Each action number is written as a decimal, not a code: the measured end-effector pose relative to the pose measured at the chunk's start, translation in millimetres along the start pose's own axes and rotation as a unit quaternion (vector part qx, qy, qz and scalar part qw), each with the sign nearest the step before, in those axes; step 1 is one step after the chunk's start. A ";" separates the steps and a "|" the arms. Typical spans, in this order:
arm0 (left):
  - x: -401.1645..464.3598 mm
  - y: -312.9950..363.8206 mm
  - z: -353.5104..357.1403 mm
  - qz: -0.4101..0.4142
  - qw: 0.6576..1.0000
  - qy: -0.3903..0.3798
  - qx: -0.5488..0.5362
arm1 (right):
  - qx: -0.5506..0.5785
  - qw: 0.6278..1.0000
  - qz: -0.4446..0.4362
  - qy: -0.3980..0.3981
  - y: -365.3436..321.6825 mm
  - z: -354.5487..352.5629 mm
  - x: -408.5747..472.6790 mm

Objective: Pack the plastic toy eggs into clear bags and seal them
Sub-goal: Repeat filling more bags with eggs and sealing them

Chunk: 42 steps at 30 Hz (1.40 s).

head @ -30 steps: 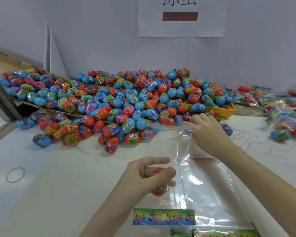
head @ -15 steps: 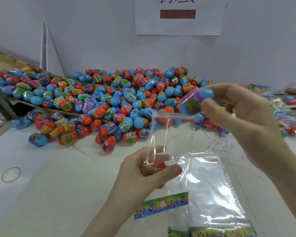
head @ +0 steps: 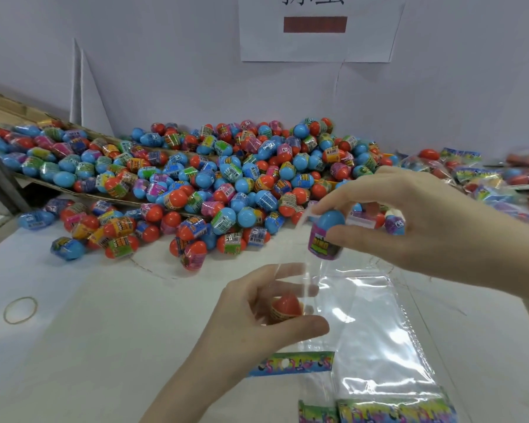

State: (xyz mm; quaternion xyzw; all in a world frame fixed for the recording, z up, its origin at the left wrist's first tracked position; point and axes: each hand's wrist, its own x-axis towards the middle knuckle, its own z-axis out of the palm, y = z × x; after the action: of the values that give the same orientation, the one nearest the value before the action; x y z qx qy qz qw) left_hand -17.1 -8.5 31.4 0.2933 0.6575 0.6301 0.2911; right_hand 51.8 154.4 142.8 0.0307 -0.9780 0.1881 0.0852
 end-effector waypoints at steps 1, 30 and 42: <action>0.0 -0.8 -0.6 0.004 1.000 -0.004 0.001 | -0.003 1.000 -0.003 0.018 1.0 1.7 0.1; 3.5 -7.6 0.2 0.020 0.995 -0.075 -0.066 | 0.011 1.000 -0.013 0.001 9.7 -0.8 -2.3; 1.3 -4.8 0.8 0.019 0.996 -0.066 -0.051 | 0.054 0.994 0.072 -0.055 7.4 1.1 -4.5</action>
State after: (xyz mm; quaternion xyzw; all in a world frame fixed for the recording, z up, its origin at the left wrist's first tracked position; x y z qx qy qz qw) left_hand -17.4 -7.1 26.6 0.3314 0.5984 0.6474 0.3359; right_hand 55.4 161.0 138.2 -0.0247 -0.9692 0.2445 0.0163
